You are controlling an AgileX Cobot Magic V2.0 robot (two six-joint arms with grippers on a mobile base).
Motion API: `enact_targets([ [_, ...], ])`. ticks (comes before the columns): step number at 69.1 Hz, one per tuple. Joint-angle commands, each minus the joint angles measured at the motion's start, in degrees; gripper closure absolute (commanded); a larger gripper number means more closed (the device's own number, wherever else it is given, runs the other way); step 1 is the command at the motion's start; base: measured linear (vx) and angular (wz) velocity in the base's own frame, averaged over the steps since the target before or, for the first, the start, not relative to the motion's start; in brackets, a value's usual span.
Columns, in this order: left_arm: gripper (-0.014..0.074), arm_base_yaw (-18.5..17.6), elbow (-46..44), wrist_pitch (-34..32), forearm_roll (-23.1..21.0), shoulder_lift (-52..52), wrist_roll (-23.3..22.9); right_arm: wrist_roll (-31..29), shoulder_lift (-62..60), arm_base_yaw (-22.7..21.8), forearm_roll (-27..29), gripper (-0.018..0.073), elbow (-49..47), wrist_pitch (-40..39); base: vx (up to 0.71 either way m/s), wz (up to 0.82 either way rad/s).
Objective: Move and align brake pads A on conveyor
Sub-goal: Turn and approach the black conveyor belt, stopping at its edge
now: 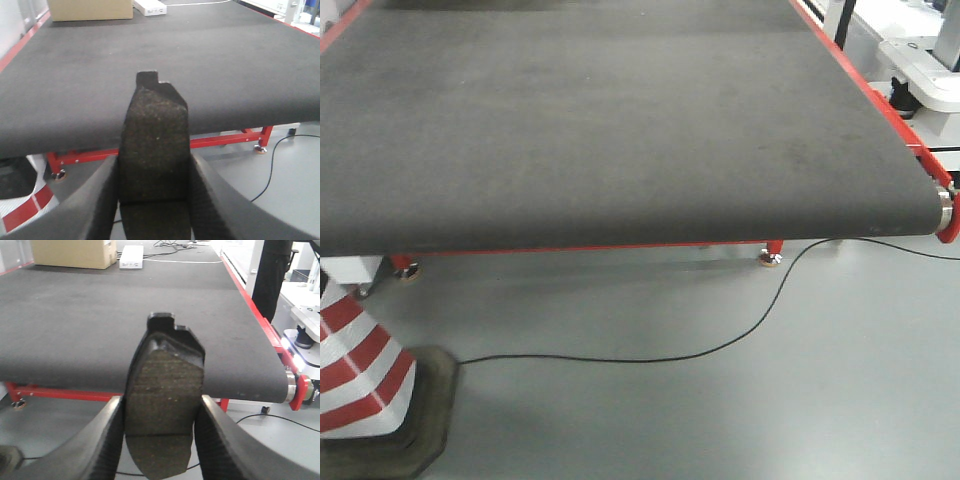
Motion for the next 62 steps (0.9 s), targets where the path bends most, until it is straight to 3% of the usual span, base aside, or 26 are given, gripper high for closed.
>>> enact_targets([
  [1,0.0602,-0.3,-1.5,-5.6,-0.4,0.4,-0.1,-0.6,0.5,-0.4,-0.4,0.0568,-1.8,-5.6,0.17,-0.16],
  [62,0.0602,-0.3,-1.5,-5.6,-0.4,0.4,-0.1,-0.6,0.5,-0.4,-0.4,0.0568,-1.8,-5.6,0.33,0.01],
])
